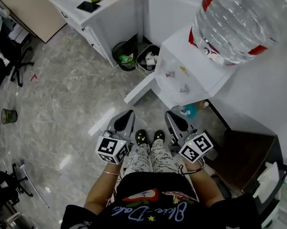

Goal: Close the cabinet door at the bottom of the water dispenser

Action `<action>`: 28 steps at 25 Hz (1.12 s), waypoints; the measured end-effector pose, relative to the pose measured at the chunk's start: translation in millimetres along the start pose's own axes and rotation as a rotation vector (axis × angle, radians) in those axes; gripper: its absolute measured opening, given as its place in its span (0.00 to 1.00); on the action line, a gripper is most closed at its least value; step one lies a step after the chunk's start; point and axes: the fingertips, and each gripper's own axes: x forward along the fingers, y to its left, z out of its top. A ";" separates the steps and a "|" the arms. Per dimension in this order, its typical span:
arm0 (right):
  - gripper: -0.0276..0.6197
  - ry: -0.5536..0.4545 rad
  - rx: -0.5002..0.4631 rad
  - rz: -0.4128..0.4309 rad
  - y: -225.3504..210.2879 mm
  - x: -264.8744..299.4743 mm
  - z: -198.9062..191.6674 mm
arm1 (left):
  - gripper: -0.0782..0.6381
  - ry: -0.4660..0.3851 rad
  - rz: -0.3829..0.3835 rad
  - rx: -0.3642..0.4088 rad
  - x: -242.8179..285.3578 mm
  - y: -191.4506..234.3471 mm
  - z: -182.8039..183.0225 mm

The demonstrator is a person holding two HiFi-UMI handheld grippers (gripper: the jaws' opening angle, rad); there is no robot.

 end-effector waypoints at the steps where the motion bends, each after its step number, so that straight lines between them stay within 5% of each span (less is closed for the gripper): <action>1: 0.07 0.014 0.013 -0.013 -7.2 2.1 -7.0 | 0.10 0.019 0.008 0.002 11.1 11.1 -11.2; 9: 0.07 0.082 0.046 -0.034 -57.3 53.2 -62.8 | 0.10 0.242 0.098 0.032 90.8 133.5 -123.3; 18: 0.07 0.108 0.077 -0.003 -86.2 75.5 -117.5 | 0.10 0.543 0.168 0.148 151.5 234.9 -260.3; 24: 0.07 0.133 0.155 -0.055 -109.4 59.4 -147.9 | 0.10 0.658 0.073 0.238 184.9 249.9 -304.0; 28: 0.07 0.111 0.190 -0.082 -116.4 58.8 -146.2 | 0.10 0.679 0.060 0.212 197.2 249.4 -315.2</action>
